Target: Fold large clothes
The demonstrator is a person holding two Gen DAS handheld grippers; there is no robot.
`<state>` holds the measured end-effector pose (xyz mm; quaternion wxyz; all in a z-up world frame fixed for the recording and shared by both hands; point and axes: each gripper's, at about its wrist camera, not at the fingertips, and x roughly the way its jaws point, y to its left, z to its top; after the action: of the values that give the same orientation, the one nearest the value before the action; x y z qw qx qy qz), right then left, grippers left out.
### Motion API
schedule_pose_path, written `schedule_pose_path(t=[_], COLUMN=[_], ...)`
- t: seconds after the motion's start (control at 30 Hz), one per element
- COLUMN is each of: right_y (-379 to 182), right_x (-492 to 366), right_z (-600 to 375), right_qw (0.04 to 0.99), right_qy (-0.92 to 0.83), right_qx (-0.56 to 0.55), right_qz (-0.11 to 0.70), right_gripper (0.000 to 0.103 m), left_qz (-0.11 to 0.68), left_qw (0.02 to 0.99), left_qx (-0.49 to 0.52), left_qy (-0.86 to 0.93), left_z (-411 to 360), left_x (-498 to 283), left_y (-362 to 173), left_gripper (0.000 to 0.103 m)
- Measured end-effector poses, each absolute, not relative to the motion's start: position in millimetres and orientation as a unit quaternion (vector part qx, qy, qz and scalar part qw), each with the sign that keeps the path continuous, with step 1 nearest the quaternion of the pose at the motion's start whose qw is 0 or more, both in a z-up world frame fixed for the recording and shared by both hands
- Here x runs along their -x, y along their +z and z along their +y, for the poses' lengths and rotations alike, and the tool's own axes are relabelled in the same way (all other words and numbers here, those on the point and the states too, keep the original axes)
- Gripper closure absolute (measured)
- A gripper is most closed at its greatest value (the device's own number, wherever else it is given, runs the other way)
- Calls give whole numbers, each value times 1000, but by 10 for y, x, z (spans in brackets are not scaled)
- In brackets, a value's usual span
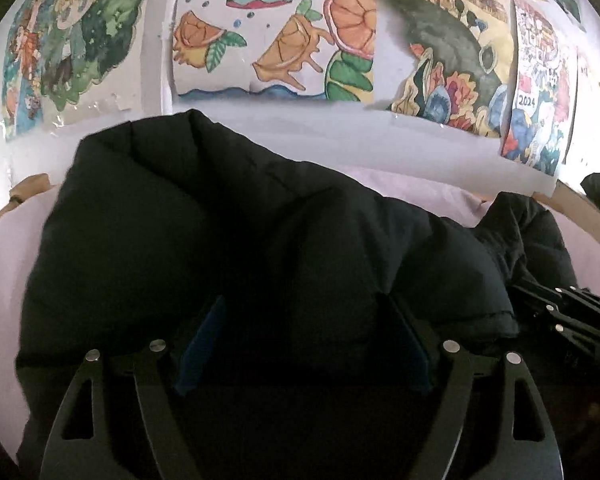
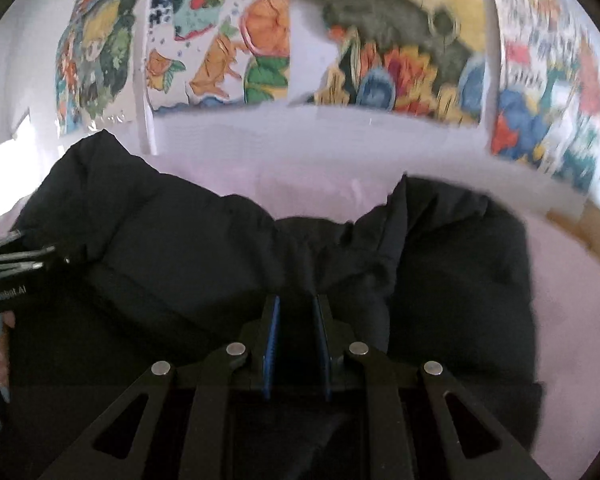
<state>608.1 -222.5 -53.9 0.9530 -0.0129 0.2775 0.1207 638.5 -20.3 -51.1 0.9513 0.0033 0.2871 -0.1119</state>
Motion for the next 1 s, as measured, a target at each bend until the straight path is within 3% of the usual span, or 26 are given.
schedule_pose_path(t=[0.2, 0.4, 0.47, 0.57, 0.6, 0.63, 0.87, 1.0], right_y=[-768, -684, -615, -504, -475, -446, -229, -191], right_x=[-6228, -5983, -5874, -5686, -5606, -5543, -4912, -4562], right_z=[-2070, -2132, -2160, -2178, -2162, -2140, -2211, -2234], right_qw=[952, 959, 960, 956, 954, 953, 941, 927], right_qy=[99, 104, 112, 123, 121, 115, 107, 110], right_qx=[52, 42, 33, 29, 36, 43, 51, 59], right_qz=[285, 259, 253, 264, 271, 276, 316, 354], right_gripper=[86, 85, 79, 44, 25, 18, 17, 10], left_qz=[282, 288, 303, 318, 322, 324, 386, 446], left_qw=[953, 948, 944, 939, 938, 937, 914, 882], left_qx=[-16, 3, -1, -13, -17, -18, 3, 3], left_qy=[-111, -134, -132, -130, -130, -127, -124, -150], left_z=[-209, -115, -124, -132, -126, -121, -2, -2], left_x=[-6477, -6299, -6179, -5950, -5866, -5808, -5318, -4980], left_y=[-686, -527, -456, -393, -372, -356, -212, -214], left_gripper=[25, 22, 19, 15, 15, 15, 14, 14])
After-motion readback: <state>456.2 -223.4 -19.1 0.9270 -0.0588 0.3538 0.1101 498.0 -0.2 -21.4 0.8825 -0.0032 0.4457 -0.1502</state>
